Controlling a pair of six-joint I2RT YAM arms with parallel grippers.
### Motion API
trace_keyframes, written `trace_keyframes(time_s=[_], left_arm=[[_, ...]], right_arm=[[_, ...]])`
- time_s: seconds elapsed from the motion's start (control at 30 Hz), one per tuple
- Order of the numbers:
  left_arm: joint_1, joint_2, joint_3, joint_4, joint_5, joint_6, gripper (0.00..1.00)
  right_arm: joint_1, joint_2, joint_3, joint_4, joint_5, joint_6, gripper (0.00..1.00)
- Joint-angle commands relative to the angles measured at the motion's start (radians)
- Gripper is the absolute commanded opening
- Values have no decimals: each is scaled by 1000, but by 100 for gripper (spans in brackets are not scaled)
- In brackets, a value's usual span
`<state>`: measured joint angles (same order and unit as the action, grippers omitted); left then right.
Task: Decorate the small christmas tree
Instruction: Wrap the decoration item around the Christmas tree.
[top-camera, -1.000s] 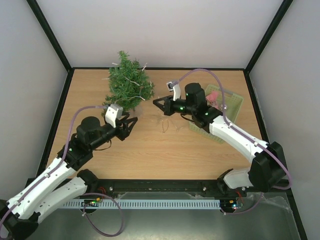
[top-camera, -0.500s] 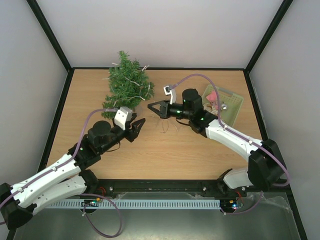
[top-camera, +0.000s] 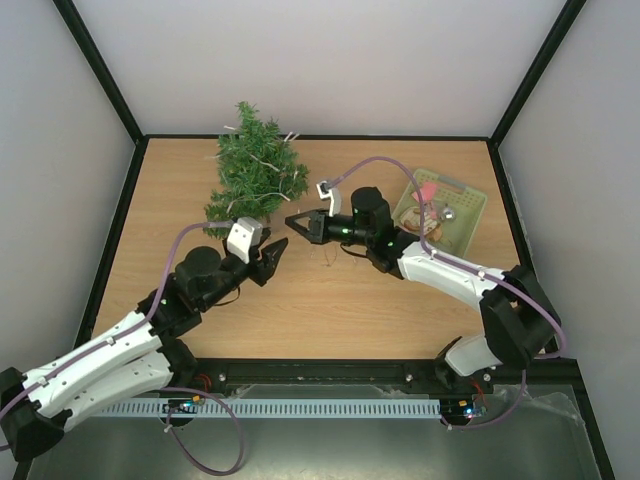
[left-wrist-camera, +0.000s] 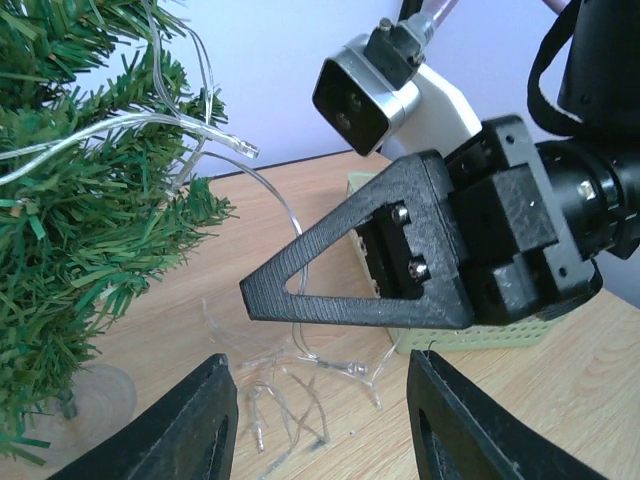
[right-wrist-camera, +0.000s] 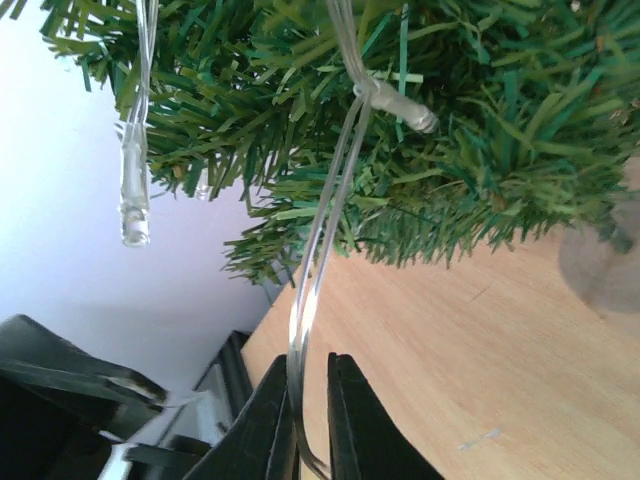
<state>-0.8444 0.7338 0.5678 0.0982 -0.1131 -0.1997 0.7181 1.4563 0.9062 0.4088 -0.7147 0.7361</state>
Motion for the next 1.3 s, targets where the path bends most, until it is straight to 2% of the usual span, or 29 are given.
trace_keyframes(time_s=[0.0, 0.1, 0.17, 0.27, 0.4, 0.53, 0.63, 0.7, 0.83, 1.03, 1.27], left_arm=[[-7, -26, 0, 20, -32, 18, 49], [-7, -41, 8, -2, -30, 17, 49], [-7, -55, 12, -11, -31, 21, 49], [-8, -77, 12, -14, -35, 27, 49], [-8, -91, 13, -15, -33, 35, 49], [-7, -96, 26, -41, -26, 50, 50], [-7, -111, 44, -74, -29, 67, 50], [-8, -129, 51, -91, -39, 80, 50], [-7, -160, 62, -111, -59, 94, 50], [-7, -199, 69, -128, -68, 97, 50], [-8, -223, 74, -144, -74, 100, 50]], right_arm=[[7, -13, 15, -64, 76, -162, 15], [5, -62, 37, -223, 168, -368, 35], [5, -93, 60, -324, 226, -485, 44], [5, -137, 85, -451, 290, -636, 55], [5, -177, 88, -580, 321, -790, 64], [4, -198, 90, -726, 382, -944, 64], [-6, -190, 98, -794, 503, -991, 61], [-34, -161, 105, -818, 515, -1002, 58], [-85, -81, 105, -803, 487, -990, 55], [-129, 44, 83, -691, 471, -968, 50], [-136, 209, 142, -669, 485, -961, 50]])
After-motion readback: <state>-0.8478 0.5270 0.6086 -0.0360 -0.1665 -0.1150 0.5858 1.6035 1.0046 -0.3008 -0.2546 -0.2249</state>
